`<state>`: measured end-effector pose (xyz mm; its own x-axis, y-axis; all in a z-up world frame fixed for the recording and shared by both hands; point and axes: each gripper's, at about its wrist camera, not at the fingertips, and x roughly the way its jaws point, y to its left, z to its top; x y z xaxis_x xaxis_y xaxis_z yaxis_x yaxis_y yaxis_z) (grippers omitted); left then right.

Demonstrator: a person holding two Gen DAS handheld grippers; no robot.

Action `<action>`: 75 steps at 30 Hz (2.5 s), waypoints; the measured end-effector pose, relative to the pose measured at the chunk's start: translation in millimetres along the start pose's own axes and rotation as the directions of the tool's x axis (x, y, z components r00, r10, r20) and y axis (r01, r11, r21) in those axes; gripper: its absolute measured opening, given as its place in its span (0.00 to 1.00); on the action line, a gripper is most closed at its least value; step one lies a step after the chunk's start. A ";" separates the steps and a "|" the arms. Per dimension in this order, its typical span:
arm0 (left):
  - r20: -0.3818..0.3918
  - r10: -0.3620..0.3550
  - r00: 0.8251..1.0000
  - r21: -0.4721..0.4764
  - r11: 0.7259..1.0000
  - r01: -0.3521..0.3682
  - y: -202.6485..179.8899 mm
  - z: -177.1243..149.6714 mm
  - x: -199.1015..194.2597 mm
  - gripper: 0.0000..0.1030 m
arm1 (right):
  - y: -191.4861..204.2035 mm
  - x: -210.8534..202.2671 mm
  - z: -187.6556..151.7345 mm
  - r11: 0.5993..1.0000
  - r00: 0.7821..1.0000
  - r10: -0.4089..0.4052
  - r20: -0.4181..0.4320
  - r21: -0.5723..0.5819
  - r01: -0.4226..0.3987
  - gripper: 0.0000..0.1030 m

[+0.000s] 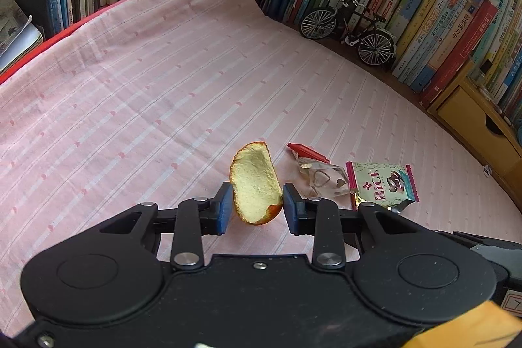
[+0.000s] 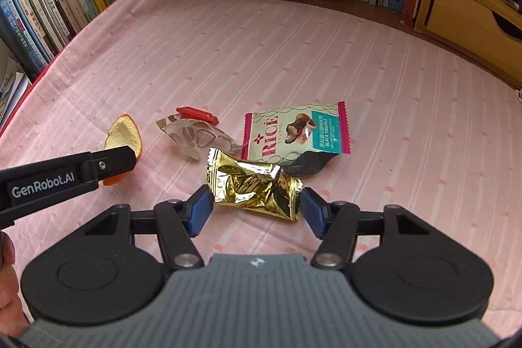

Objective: Collect trash
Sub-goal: 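Grasp the orange peel with the left gripper while the right gripper grasps the gold wrapper, then lift the orange peel and gold wrapper off the bed and lower them into the bin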

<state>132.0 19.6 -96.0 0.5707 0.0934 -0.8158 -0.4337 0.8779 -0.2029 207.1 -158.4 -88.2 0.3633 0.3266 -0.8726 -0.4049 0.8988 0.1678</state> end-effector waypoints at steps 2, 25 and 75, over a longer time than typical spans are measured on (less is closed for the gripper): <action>0.004 0.004 1.000 -0.002 1.000 -0.004 1.4 -0.5 -1.9 0.30 | 0.0 0.7 -1.8 1.000 1.000 0.002 0.000 0.004 -0.002 0.54; 0.008 -0.005 1.000 -0.005 1.000 0.005 2.3 -29.9 -60.3 0.30 | -10.7 -49.7 -32.5 0.992 0.998 0.048 0.036 0.112 -0.052 0.41; -0.309 -0.007 0.951 0.153 0.987 0.057 188.2 -252.6 -176.5 0.31 | 161.6 -131.4 -287.2 0.994 0.995 0.022 -0.100 0.112 -0.010 0.42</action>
<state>-226.5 49.7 -127.0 0.3306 -0.0626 -0.9417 -0.2883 0.9434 -0.1639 -147.1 -140.1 -78.2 0.2686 0.3150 -0.9103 -0.3120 0.9225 0.2272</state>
